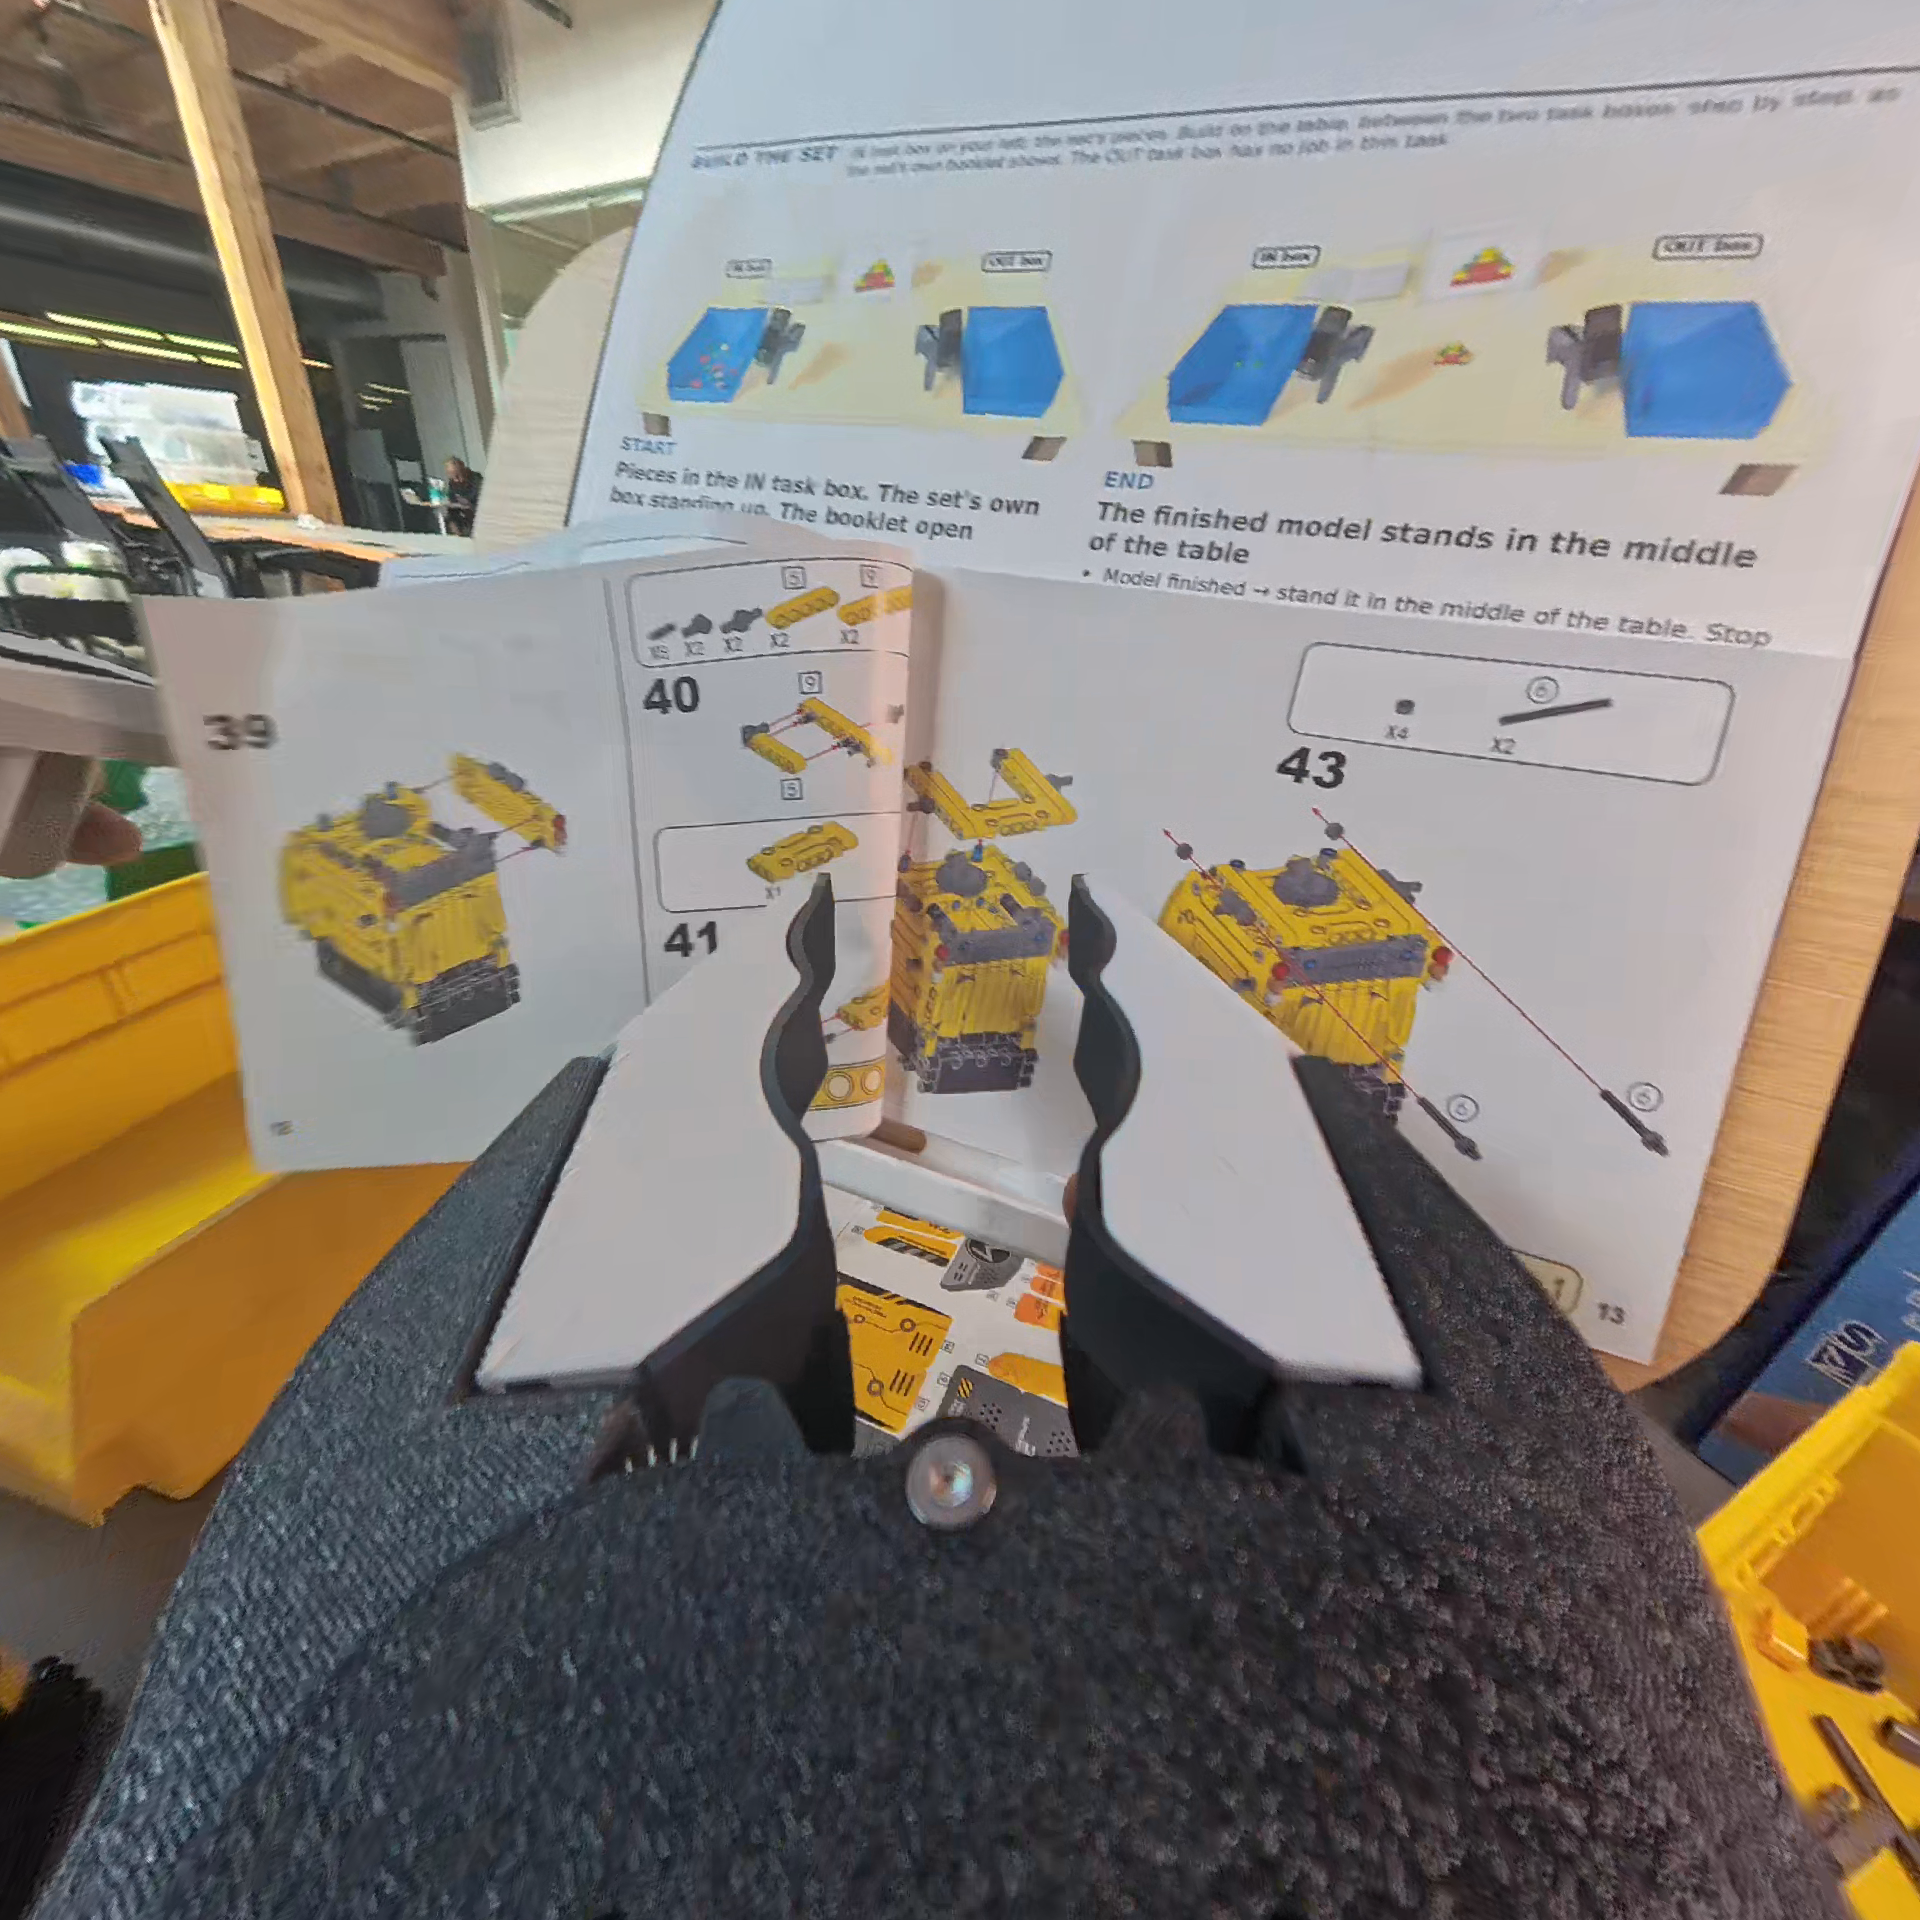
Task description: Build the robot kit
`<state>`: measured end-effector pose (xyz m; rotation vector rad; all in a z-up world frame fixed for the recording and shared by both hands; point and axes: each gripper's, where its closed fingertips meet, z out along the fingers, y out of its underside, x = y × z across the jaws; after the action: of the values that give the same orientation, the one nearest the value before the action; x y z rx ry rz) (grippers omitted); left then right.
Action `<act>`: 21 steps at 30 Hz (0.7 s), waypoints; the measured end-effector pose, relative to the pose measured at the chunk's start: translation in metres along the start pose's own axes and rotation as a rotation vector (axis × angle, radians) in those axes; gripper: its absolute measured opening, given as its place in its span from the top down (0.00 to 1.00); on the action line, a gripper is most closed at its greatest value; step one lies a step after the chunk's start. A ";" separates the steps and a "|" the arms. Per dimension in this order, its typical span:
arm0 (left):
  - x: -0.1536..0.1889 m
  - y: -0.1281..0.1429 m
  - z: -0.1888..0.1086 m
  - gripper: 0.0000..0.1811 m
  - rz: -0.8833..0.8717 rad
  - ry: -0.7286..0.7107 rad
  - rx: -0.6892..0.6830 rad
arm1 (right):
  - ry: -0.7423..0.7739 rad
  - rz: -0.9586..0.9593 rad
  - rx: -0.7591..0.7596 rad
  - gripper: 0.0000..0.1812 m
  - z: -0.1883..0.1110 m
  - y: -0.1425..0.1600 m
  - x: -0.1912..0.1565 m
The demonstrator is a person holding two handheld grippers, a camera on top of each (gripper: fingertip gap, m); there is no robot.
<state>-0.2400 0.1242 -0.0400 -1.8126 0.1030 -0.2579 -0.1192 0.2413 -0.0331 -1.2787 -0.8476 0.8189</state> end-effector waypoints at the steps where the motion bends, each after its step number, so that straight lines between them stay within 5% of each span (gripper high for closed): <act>1: -0.003 -0.001 -0.003 1.00 -0.003 0.003 -0.010 | 0.019 -0.004 -0.014 0.75 0.001 0.005 0.006; 8: 0.045 -0.012 -0.018 1.00 -0.027 0.248 0.028 | -0.037 0.017 -0.042 0.84 0.001 0.011 0.002; 12: 0.097 -0.002 -0.017 0.74 -0.049 0.422 0.025 | -0.099 0.078 -0.051 0.84 -0.002 0.008 -0.005; 16: 0.134 0.019 0.004 0.73 0.152 0.372 -0.042 | -0.121 0.165 -0.102 0.84 -0.005 0.014 0.005; 21: 0.115 0.029 0.043 0.82 0.477 0.062 -0.138 | -0.170 0.166 -0.202 0.84 -0.021 0.027 0.022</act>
<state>-0.1169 0.1340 -0.0642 -1.8563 0.5998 0.0337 -0.0919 0.2541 -0.0602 -1.4874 -0.9881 1.0046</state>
